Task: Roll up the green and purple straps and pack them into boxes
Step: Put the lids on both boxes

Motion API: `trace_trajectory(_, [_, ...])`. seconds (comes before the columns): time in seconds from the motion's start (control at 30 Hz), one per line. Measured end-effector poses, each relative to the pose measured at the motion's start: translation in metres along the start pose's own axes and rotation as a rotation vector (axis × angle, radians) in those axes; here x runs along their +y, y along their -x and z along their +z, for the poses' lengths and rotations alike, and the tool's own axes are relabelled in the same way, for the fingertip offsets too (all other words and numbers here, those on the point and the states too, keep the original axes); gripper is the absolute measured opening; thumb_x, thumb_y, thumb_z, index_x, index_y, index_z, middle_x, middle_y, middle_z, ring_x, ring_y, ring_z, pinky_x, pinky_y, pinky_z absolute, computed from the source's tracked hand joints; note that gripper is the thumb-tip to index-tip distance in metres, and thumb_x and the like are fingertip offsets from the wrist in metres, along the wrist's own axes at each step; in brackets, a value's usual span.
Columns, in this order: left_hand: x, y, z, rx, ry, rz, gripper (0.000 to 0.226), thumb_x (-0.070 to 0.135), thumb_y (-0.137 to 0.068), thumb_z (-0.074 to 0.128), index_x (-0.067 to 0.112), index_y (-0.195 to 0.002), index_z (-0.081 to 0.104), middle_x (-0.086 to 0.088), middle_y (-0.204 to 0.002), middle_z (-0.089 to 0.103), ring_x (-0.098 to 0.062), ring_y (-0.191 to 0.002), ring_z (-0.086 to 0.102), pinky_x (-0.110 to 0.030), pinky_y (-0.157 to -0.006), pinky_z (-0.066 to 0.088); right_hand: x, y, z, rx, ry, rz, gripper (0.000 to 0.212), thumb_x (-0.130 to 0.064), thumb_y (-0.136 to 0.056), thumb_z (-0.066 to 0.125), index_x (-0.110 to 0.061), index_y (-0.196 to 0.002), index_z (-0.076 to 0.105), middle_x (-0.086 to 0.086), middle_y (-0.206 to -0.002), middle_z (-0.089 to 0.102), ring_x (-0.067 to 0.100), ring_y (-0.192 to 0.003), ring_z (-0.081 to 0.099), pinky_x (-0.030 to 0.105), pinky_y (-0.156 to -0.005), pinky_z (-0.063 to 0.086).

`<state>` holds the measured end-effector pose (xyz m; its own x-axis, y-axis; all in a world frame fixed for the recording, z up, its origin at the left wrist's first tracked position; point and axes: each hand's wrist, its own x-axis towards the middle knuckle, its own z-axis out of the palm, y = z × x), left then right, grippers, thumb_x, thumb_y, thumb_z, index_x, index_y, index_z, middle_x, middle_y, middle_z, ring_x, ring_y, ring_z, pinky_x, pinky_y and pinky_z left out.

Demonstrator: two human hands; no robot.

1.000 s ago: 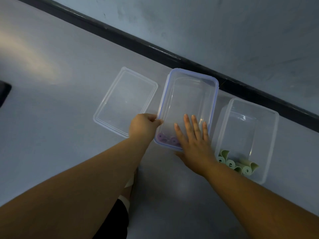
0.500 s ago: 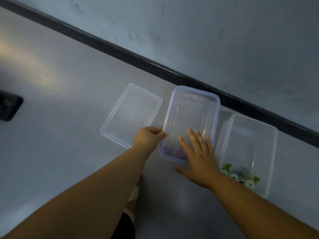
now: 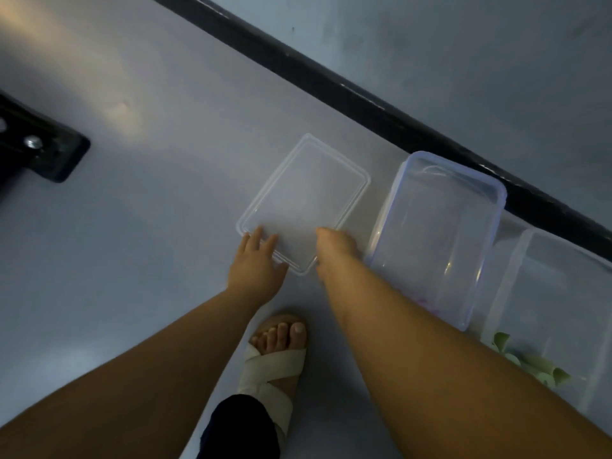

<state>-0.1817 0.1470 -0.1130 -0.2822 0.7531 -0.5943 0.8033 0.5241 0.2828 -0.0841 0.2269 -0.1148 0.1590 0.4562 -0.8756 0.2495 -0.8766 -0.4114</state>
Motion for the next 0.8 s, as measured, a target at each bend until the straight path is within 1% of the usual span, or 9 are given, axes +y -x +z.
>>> trace_trajectory(0.07, [-0.003, 0.002, 0.000, 0.032, -0.023, 0.014, 0.061, 0.039, -0.093, 0.050, 0.023, -0.147, 0.025, -0.003, -0.158, 0.007, -0.023, -0.146, 0.005, -0.035, -0.115, 0.017, 0.005, -0.009, 0.003, 0.030, 0.051, -0.022, 0.037, -0.022, -0.084, 0.057, 0.002, -0.112, 0.060, 0.015, -0.117, 0.062, 0.033, -0.107, 0.060, 0.041, -0.091, 0.051])
trace_trajectory(0.13, [-0.005, 0.004, -0.002, 0.084, 0.021, 0.005, 0.060, 0.043, -0.092, 0.050, 0.024, -0.145, 0.030, -0.002, -0.157, 0.014, -0.023, -0.144, 0.012, -0.035, -0.114, 0.020, 0.010, -0.012, 0.004, 0.038, 0.070, -0.083, 0.017, -0.022, -0.082, 0.058, -0.006, -0.086, 0.063, 0.015, -0.093, 0.065, 0.028, -0.086, 0.063, 0.039, -0.086, 0.052])
trace_trajectory(0.23, [-0.002, 0.007, -0.008, 0.159, 0.192, -0.037, 0.054, 0.047, -0.094, 0.041, 0.020, -0.141, 0.039, -0.005, -0.154, 0.026, -0.023, -0.142, 0.022, -0.037, -0.114, 0.021, 0.016, -0.005, 0.007, -0.018, -0.020, -0.159, 0.018, -0.021, -0.081, 0.055, -0.017, -0.067, 0.044, 0.009, -0.081, 0.058, 0.026, -0.082, 0.059, 0.044, -0.089, 0.051])
trace_trajectory(0.3, [0.006, 0.011, -0.017, 0.195, 0.308, -0.048, 0.053, 0.048, -0.095, 0.037, 0.018, -0.139, 0.043, -0.007, -0.150, 0.034, -0.023, -0.139, 0.028, -0.037, -0.114, 0.024, 0.015, 0.009, 0.010, -0.003, -0.033, -0.246, 0.010, -0.025, -0.075, 0.053, -0.019, -0.071, 0.046, 0.013, -0.088, 0.063, 0.035, -0.087, 0.062, 0.053, -0.083, 0.052])
trace_trajectory(0.4, [0.026, 0.018, -0.035, 0.159, 0.458, -0.011, 0.057, 0.054, -0.093, 0.035, 0.018, -0.135, 0.047, -0.009, -0.142, 0.044, -0.023, -0.131, 0.040, -0.037, -0.107, 0.032, 0.004, 0.036, 0.014, -0.065, -0.039, -0.368, 0.004, -0.021, -0.082, 0.054, -0.018, -0.082, 0.050, 0.010, -0.087, 0.063, 0.035, -0.086, 0.063, 0.051, -0.077, 0.054])
trace_trajectory(0.5, [0.051, 0.028, -0.067, 0.105, 0.715, -0.015, 0.068, 0.066, -0.086, 0.035, 0.018, -0.131, 0.051, -0.007, -0.125, 0.060, -0.022, -0.118, 0.054, -0.040, -0.103, 0.040, -0.014, 0.067, 0.009, -0.143, 0.006, -0.517, 0.012, -0.024, -0.090, 0.052, -0.015, -0.098, 0.053, 0.007, -0.094, 0.064, 0.026, -0.088, 0.062, 0.035, -0.075, 0.053])
trace_trajectory(0.6, [0.073, 0.042, -0.101, 0.105, 0.865, -0.043, 0.051, 0.049, -0.090, 0.051, 0.018, -0.130, 0.050, 0.002, -0.104, 0.065, -0.015, -0.099, 0.061, -0.038, -0.100, 0.044, -0.023, 0.104, -0.010, -0.215, 0.053, -0.656, 0.025, -0.021, -0.095, 0.045, -0.013, -0.116, 0.056, 0.000, -0.100, 0.061, 0.016, -0.091, 0.058, 0.024, -0.074, 0.047])
trace_trajectory(0.73, [0.102, 0.070, -0.133, 0.196, 0.991, -0.057, 0.026, 0.031, -0.096, 0.047, 0.020, -0.118, 0.054, -0.002, -0.098, 0.064, -0.012, -0.083, 0.062, -0.030, -0.072, 0.053, -0.031, 0.152, -0.051, -0.312, 0.026, -0.793, 0.030, -0.022, -0.098, 0.040, -0.022, -0.123, 0.057, -0.011, -0.105, 0.060, 0.004, -0.096, 0.058, 0.009, -0.079, 0.044])
trace_trajectory(0.8, [0.121, 0.087, -0.143, 0.161, 1.110, -0.098, 0.019, 0.029, -0.099, 0.041, 0.020, -0.111, 0.053, -0.002, -0.095, 0.064, -0.014, -0.079, 0.062, -0.026, -0.058, 0.051, -0.028, 0.163, -0.077, -0.270, 0.076, -0.823, 0.030, -0.027, -0.099, 0.039, -0.022, -0.123, 0.057, -0.008, -0.118, 0.057, 0.008, -0.108, 0.055, 0.012, -0.086, 0.039])
